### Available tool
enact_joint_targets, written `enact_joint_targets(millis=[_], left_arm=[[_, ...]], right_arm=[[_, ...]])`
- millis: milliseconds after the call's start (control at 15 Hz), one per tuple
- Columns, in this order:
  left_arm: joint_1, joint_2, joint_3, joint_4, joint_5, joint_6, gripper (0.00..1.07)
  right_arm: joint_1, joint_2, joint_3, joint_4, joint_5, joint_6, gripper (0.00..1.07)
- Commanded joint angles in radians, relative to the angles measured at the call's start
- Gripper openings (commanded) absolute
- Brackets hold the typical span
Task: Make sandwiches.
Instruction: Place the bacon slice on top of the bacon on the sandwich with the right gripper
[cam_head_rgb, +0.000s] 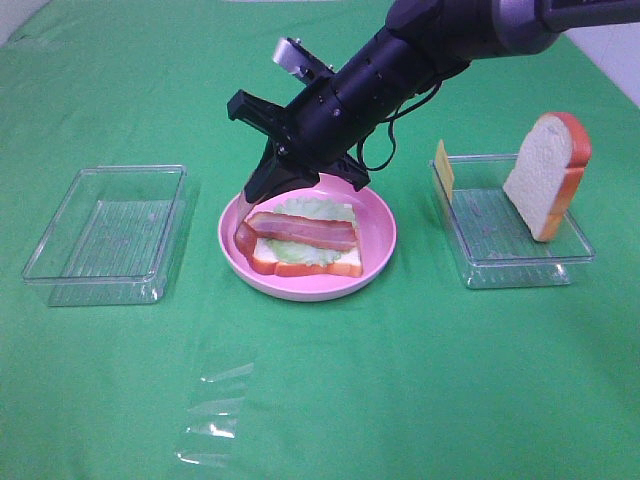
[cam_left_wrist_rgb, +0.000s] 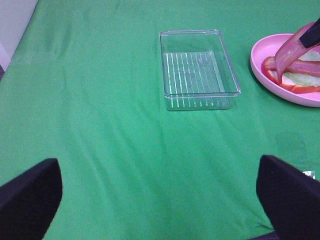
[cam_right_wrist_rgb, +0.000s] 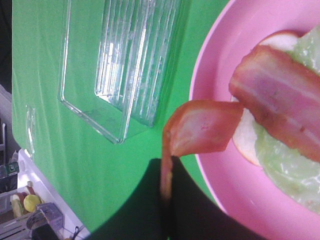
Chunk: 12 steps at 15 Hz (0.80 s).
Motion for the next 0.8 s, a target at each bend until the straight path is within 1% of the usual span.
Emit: enact_joint_targets(millis=[67, 200, 267, 333, 400, 533, 600, 800], left_arm=[[0.001, -0.021, -0.001, -0.009, -0.005, -0.009, 0.98], [0.001, -0.021, -0.001, -0.010, -0.005, -0.009, 0.98], [0.001, -0.021, -0.001, -0.010, -0.005, -0.009, 0.98], [0.001, -0.021, -0.001, -0.010, -0.005, -0.009, 0.98], [0.001, -0.021, -0.001, -0.010, -0.005, -0.009, 0.98], [0.001, -0.021, -0.001, -0.010, -0.005, -0.009, 0.98], [0.001, -0.021, -0.001, -0.010, -0.005, -0.009, 0.98], [0.001, -0.021, -0.001, -0.010, -0.005, -0.009, 0.98]], right_arm=[[-0.001, 0.000, -0.006, -0.001, -0.026, -0.043, 0.00], [-0.001, 0.000, -0.006, -0.063, -0.026, -0.044, 0.00], [-0.001, 0.000, -0.006, -0.129, -0.025, -0.030, 0.00], [-0.001, 0.000, -0.006, -0.242, -0.026, 0.027, 0.00], [-0.001, 0.000, -0.006, -0.318, -0.025, 0.068, 0.00], [-0.001, 0.000, -0.006, -0.441, -0.027, 0.128, 0.00], [-0.001, 0.000, -0.006, -0.470, -0.027, 0.144, 0.00], [-0.001, 0.000, -0.006, -0.486, -0.055, 0.143, 0.00]])
